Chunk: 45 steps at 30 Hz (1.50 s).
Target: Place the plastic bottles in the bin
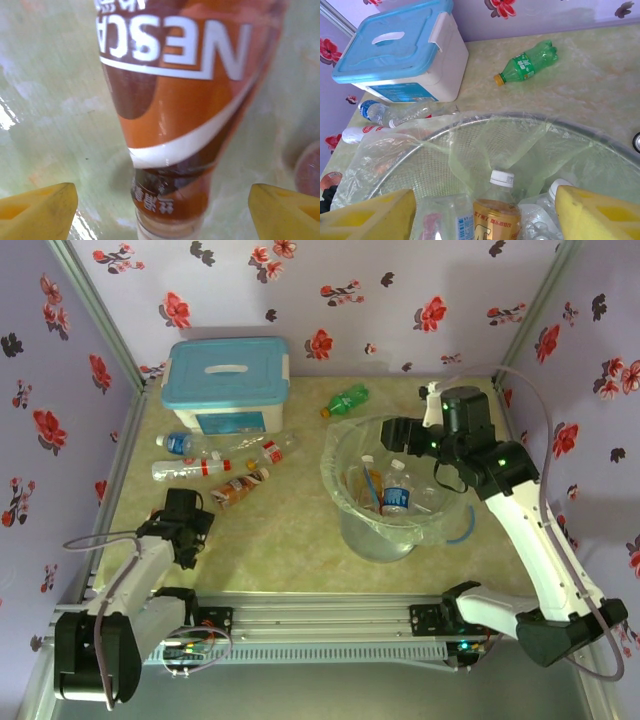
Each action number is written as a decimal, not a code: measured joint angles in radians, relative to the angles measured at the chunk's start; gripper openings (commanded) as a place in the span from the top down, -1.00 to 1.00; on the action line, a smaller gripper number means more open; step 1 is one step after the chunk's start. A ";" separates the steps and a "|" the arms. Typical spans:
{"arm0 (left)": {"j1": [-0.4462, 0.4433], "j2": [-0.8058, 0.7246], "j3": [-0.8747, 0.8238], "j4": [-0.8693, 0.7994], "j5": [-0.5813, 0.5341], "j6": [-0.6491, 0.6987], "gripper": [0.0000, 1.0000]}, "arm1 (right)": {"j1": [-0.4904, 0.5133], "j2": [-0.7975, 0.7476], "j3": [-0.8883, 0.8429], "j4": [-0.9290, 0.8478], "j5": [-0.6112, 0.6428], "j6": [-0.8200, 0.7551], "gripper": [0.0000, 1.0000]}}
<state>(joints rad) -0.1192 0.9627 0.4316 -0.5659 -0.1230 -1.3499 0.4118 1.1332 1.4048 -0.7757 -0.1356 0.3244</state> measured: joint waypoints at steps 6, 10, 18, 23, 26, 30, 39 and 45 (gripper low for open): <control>0.002 0.028 -0.009 0.017 -0.016 -0.040 -0.51 | -0.002 -0.006 -0.045 -0.004 0.000 -0.003 -0.53; 0.002 0.033 -0.016 0.006 -0.031 -0.066 -0.31 | -0.007 -0.006 -0.065 -0.010 0.000 -0.003 -0.53; 0.003 0.014 -0.022 -0.011 -0.042 -0.081 0.07 | -0.017 -0.010 -0.065 -0.008 0.001 -0.003 -0.53; 0.003 -0.075 -0.024 0.021 -0.049 -0.049 0.24 | -0.018 -0.017 -0.065 -0.007 0.003 -0.002 -0.53; 0.004 -0.138 -0.023 0.030 -0.053 -0.014 0.29 | -0.018 -0.031 -0.065 -0.007 0.012 -0.003 -0.51; 0.004 -0.199 -0.017 0.027 -0.061 0.039 0.46 | -0.019 -0.035 -0.065 -0.007 0.011 -0.002 -0.51; 0.003 -0.306 0.037 0.000 -0.061 0.143 0.97 | -0.019 -0.031 -0.082 0.036 -0.019 0.040 -0.50; -0.025 -0.349 0.080 -0.013 -0.061 0.181 1.00 | -0.019 -0.038 -0.111 0.068 -0.043 0.055 -0.40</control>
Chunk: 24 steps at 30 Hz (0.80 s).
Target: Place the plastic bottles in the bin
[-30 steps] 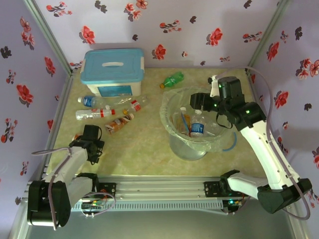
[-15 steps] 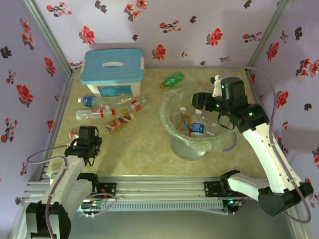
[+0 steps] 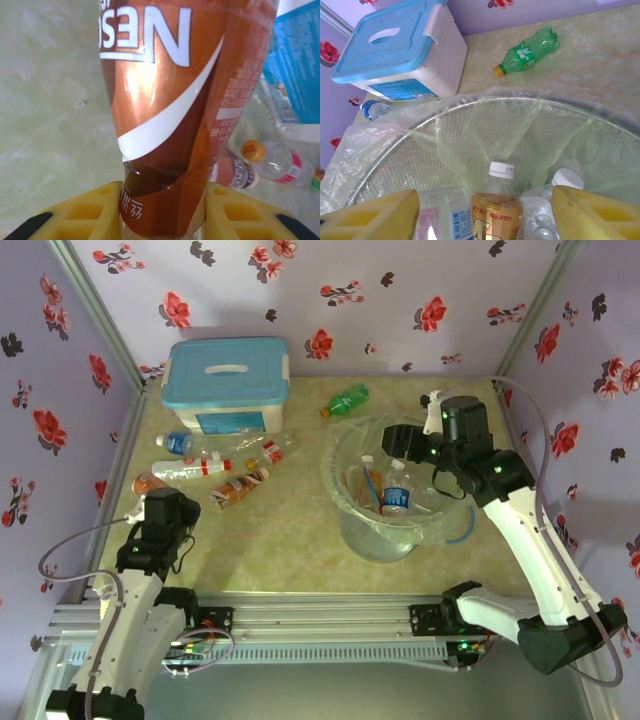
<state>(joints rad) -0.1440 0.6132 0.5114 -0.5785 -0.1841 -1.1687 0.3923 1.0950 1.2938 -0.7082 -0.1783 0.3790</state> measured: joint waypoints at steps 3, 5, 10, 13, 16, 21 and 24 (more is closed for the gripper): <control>-0.047 0.001 0.030 0.008 0.001 0.032 1.00 | 0.000 0.007 0.000 0.013 -0.034 0.015 -0.40; -0.086 0.017 0.058 0.024 0.005 0.063 1.00 | 0.000 0.011 0.000 0.032 -0.052 0.026 -0.41; -0.209 0.106 0.148 0.093 0.019 0.152 1.00 | 0.000 0.013 0.000 0.075 -0.089 0.058 -0.45; -0.283 0.176 0.188 0.160 0.045 0.221 1.00 | 0.000 0.014 0.000 0.085 -0.112 0.072 -0.55; -0.341 0.239 0.206 0.272 0.106 0.306 1.00 | 0.001 0.027 0.011 0.084 -0.151 0.079 -0.70; -0.419 0.340 0.234 0.425 0.245 0.433 1.00 | 0.050 0.097 0.089 0.083 -0.195 0.068 -0.92; -0.474 0.380 0.277 0.459 0.315 0.503 1.00 | 0.122 0.159 0.174 0.082 -0.204 0.043 -0.98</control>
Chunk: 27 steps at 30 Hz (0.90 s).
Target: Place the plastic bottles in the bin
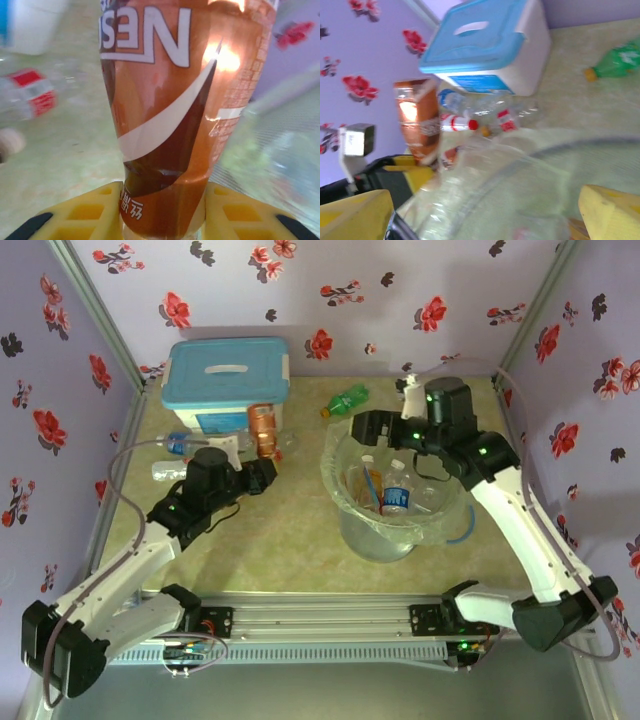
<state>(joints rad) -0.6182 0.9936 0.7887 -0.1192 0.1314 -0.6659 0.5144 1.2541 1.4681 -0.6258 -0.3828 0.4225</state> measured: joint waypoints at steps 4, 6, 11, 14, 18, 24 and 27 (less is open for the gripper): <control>-0.063 0.013 0.059 0.027 0.059 0.081 1.00 | 0.085 0.095 0.122 0.005 -0.014 -0.030 -0.99; -0.083 0.013 0.071 0.048 0.074 0.107 1.00 | 0.108 0.136 0.162 0.014 -0.022 -0.037 -0.99; -0.119 0.020 0.077 0.066 0.094 0.151 1.00 | 0.128 0.241 0.225 0.031 -0.040 -0.037 -0.94; -0.132 0.040 0.093 0.065 0.099 0.171 1.00 | 0.132 0.293 0.257 0.031 -0.058 -0.034 -0.78; -0.137 0.057 0.108 0.065 0.103 0.185 1.00 | 0.136 0.328 0.279 0.034 -0.085 -0.025 -0.48; -0.137 0.058 0.108 0.066 0.106 0.191 1.00 | 0.139 0.326 0.278 0.048 -0.090 -0.012 -0.20; -0.137 0.058 0.108 0.073 0.107 0.191 1.00 | 0.139 0.317 0.271 0.051 -0.087 -0.009 -0.07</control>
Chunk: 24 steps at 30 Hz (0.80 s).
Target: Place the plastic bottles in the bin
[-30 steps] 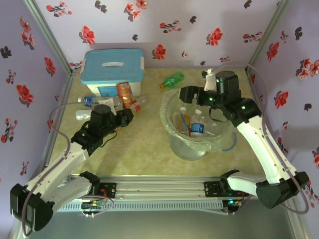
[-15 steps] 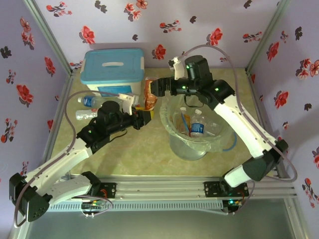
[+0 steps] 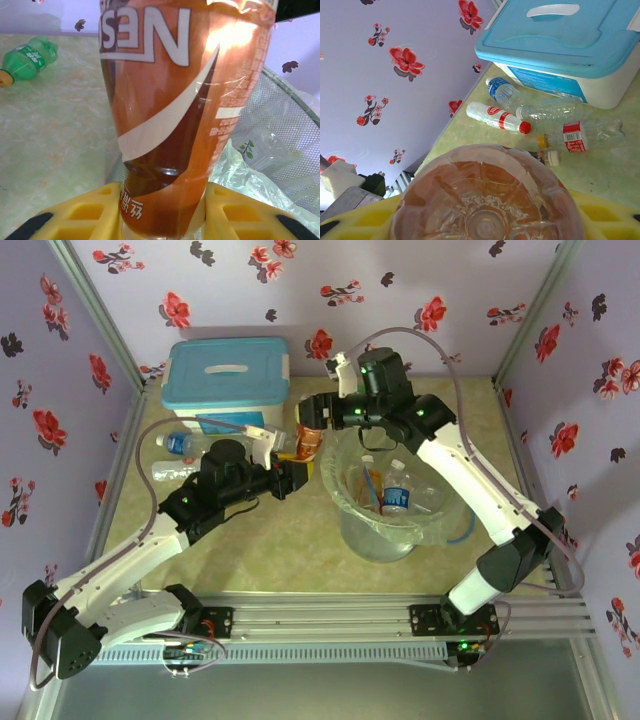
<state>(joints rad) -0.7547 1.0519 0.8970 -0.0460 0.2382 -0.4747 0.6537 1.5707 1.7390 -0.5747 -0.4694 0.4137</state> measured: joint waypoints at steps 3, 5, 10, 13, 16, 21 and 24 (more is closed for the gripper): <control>0.000 0.001 -0.003 0.020 0.002 0.000 0.61 | 0.000 -0.006 -0.001 0.003 0.006 0.002 0.11; 0.000 0.003 -0.010 0.039 0.002 0.001 0.16 | 0.000 -0.015 -0.007 0.006 0.017 0.002 0.16; -0.002 0.007 -0.016 0.063 0.001 0.002 -0.68 | 0.000 -0.023 -0.008 0.032 0.029 0.003 0.22; -0.002 0.005 -0.024 0.082 0.002 0.004 -0.95 | -0.002 -0.024 0.002 0.042 0.042 0.003 0.21; -0.002 0.000 -0.031 0.084 0.002 0.006 -0.99 | -0.011 -0.024 0.043 0.048 0.052 0.002 0.21; -0.003 -0.039 -0.043 0.077 -0.010 -0.005 -0.99 | -0.072 -0.038 0.128 0.084 0.058 0.002 0.22; -0.003 -0.095 -0.071 0.066 -0.056 -0.027 -0.99 | -0.143 -0.072 0.147 0.087 0.062 0.002 0.22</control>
<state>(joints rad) -0.7574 0.9569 0.8261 0.0204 0.1822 -0.5014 0.5110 1.4986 1.8858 -0.4873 -0.4076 0.4160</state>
